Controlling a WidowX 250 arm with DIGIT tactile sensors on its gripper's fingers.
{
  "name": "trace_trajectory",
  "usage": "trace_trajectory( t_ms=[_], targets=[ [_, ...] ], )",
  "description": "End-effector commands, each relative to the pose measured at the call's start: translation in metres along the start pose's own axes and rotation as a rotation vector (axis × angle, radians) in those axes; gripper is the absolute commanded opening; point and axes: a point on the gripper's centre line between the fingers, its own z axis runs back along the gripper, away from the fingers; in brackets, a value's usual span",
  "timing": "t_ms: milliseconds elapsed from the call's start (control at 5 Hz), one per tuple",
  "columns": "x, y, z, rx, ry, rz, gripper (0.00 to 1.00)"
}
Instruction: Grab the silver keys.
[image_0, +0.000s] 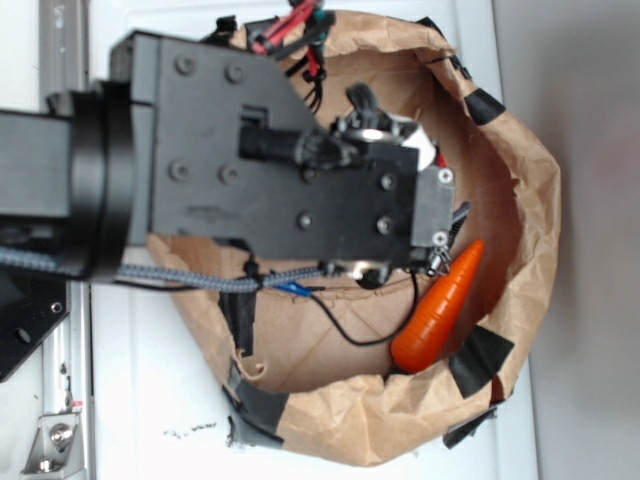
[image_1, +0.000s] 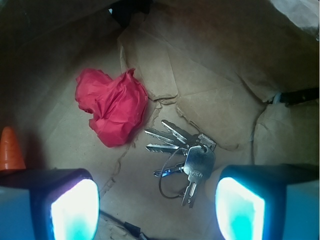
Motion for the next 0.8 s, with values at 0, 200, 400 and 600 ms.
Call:
trace_trajectory(
  t_ms=[0,200,400,600],
  targets=[
    [0.014,0.009,-0.043,-0.035,0.043,0.006,1.00],
    [0.014,0.007,-0.054,-0.035,0.040,0.008,1.00],
    [0.014,0.007,-0.054,-0.044,0.017,0.000,1.00],
    [0.016,0.013,-0.052,-0.066,0.015,-0.008,1.00]
  ],
)
